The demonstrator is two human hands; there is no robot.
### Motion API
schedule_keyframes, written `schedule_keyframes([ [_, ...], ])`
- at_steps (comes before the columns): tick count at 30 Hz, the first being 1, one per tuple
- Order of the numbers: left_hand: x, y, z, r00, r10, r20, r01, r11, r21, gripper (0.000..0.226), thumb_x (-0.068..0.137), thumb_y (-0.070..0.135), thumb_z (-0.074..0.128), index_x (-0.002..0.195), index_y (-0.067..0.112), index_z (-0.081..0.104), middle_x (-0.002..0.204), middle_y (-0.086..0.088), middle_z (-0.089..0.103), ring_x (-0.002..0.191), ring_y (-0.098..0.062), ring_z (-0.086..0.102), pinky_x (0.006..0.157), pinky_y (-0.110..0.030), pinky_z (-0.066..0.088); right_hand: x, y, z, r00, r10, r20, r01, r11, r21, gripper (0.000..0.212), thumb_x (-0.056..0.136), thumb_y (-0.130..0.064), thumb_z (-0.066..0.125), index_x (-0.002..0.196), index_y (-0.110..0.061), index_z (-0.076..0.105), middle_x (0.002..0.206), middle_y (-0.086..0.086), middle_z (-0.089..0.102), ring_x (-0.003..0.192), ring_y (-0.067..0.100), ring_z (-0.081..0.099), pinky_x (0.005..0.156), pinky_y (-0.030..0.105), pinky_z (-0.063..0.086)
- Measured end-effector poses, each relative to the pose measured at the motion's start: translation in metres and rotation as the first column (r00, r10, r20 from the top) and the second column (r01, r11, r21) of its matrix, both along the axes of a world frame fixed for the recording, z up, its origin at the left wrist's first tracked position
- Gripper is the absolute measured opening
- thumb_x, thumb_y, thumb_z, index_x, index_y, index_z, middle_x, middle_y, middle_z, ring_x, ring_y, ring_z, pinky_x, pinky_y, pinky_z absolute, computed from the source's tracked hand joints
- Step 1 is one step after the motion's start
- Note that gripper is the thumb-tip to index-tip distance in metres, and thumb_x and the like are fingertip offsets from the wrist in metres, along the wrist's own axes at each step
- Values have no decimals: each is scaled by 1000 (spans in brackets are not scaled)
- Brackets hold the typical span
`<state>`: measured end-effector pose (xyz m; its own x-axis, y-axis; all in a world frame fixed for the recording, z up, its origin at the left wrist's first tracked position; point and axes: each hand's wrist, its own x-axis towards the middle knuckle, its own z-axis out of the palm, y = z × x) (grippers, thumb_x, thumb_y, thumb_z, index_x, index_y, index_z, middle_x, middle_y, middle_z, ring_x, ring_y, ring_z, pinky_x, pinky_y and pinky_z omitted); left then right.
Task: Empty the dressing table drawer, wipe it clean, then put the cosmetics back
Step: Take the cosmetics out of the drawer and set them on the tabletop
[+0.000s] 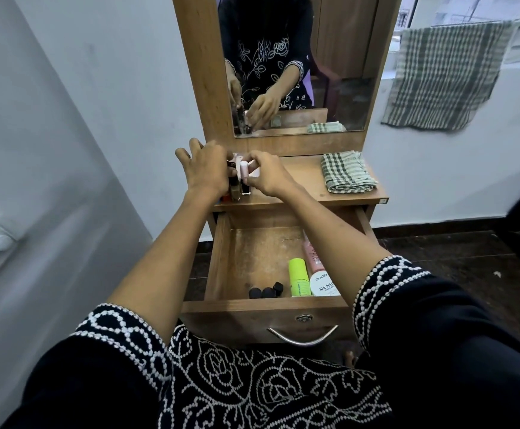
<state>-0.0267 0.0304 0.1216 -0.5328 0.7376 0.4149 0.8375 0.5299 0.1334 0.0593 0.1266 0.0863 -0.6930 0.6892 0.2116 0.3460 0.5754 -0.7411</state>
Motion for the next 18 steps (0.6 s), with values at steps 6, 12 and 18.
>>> schedule_keyframes([
  [6, -1, -1, -1, 1000, 12, 5, -12, 1000, -1, 19, 88, 5, 59, 96, 16, 71, 105, -7, 63, 109, -29, 38, 85, -42, 24, -9, 0, -5, 999, -22, -27, 22, 1000, 16, 30, 80, -1, 63, 109, -3, 61, 102, 16, 67, 98, 29, 61, 83, 34, 47],
  [12, 0, -2, -1, 1000, -2, 20, 2, 1000, 31, 18, 88, 6, 58, 96, 16, 71, 103, -7, 63, 107, -29, 38, 83, -41, 23, -12, 2, -12, 997, -35, -64, 35, 999, 3, 25, 79, 3, 62, 104, -4, 62, 102, 15, 66, 97, 26, 63, 78, 30, 49],
  [18, 3, -3, -2, 1000, -20, -4, 20, 1000, 24, 20, 88, 5, 57, 94, 17, 71, 102, -6, 62, 105, -28, 38, 79, -38, 20, -14, 2, -15, 992, -45, -117, 45, 999, -3, 18, 77, -2, 69, 86, -15, 61, 85, 3, 65, 89, 22, 66, 79, 34, 53],
])
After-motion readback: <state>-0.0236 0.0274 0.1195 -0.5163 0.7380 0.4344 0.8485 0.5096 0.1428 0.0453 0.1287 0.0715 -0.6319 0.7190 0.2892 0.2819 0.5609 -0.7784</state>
